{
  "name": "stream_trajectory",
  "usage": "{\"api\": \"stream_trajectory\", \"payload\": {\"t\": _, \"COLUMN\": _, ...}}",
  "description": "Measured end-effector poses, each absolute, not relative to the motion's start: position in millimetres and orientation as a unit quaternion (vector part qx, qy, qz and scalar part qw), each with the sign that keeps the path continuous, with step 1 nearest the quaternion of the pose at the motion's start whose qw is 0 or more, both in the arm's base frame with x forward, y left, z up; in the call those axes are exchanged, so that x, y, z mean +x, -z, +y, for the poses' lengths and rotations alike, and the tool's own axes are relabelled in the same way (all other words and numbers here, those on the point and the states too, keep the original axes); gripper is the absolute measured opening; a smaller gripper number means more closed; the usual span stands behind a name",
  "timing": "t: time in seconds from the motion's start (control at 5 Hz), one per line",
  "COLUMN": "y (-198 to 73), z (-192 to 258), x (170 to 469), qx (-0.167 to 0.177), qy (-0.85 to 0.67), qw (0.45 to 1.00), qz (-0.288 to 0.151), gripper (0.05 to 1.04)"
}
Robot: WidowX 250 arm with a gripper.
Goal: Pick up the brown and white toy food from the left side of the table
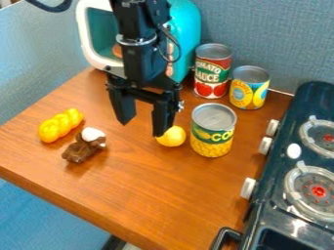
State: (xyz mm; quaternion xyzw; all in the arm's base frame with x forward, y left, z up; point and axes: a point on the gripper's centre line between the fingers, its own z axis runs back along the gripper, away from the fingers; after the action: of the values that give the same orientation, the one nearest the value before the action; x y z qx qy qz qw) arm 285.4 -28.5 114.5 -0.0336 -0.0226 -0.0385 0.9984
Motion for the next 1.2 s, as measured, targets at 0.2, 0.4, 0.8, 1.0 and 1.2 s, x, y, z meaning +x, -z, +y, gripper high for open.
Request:
{"api": "stream_trajectory", "payload": {"t": 0.2, "y": -107, "z": -29, "x": 283, "qx": -0.033, "qy": 0.037, "qw": 0.999, "qz": -0.012, "gripper": 1.001}}
{"api": "stream_trajectory", "payload": {"t": 0.4, "y": -93, "z": -11, "x": 286, "qx": -0.027, "qy": -0.020, "qw": 0.999, "qz": -0.042, "gripper": 1.001}}
{"api": "stream_trajectory", "payload": {"t": 0.8, "y": -96, "z": 26, "x": 289, "qx": 0.066, "qy": -0.045, "qw": 0.994, "qz": -0.070, "gripper": 1.001}}
{"api": "stream_trajectory", "payload": {"t": 1.0, "y": -82, "z": 34, "x": 290, "qx": 0.090, "qy": -0.018, "qw": 0.995, "qz": -0.049, "gripper": 1.001}}
{"api": "stream_trajectory", "payload": {"t": 1.2, "y": -67, "z": 43, "x": 290, "qx": 0.086, "qy": -0.001, "qw": 0.996, "qz": -0.020, "gripper": 1.001}}
